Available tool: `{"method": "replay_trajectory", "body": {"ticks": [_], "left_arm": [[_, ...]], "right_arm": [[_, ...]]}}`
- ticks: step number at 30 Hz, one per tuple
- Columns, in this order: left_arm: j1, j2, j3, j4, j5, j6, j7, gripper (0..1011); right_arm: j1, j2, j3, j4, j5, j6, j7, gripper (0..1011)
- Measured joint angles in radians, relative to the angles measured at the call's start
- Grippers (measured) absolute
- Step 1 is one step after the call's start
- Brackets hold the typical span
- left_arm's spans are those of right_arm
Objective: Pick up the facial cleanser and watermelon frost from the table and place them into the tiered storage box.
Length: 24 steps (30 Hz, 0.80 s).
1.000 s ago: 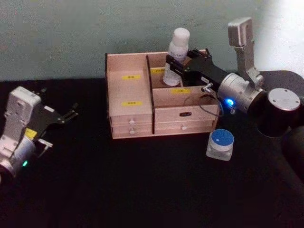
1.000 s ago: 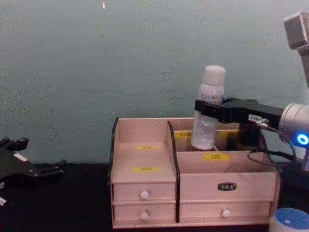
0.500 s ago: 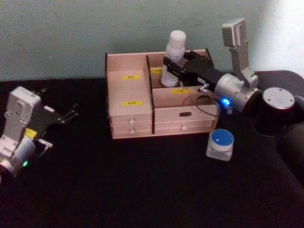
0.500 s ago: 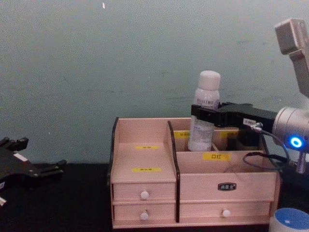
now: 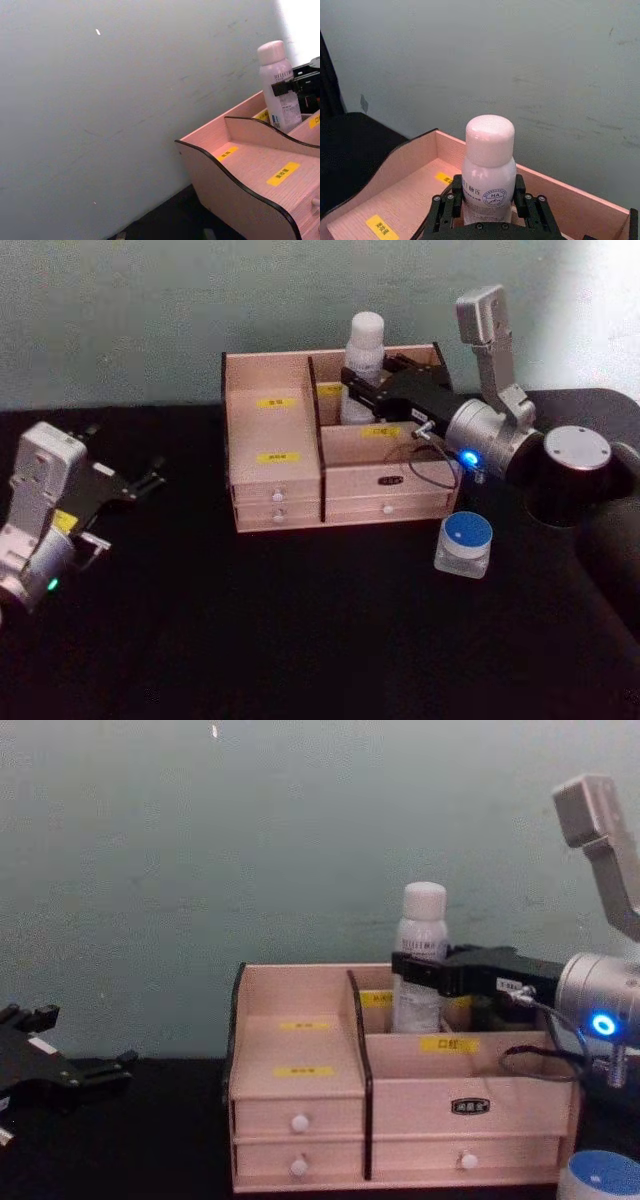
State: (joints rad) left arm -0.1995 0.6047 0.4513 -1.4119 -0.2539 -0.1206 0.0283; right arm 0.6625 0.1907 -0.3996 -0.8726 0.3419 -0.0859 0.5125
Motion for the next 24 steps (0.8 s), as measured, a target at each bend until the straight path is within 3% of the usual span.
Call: {"method": "replay_trajectory", "body": {"ticks": [24], "left_arm": [[0.0, 0.0, 0.0, 0.0, 0.0, 0.0, 0.0, 1001]], "right_arm": [[0.028, -0.027, 0.001, 0.081, -0.044, -0.005, 0.002, 595]]}}
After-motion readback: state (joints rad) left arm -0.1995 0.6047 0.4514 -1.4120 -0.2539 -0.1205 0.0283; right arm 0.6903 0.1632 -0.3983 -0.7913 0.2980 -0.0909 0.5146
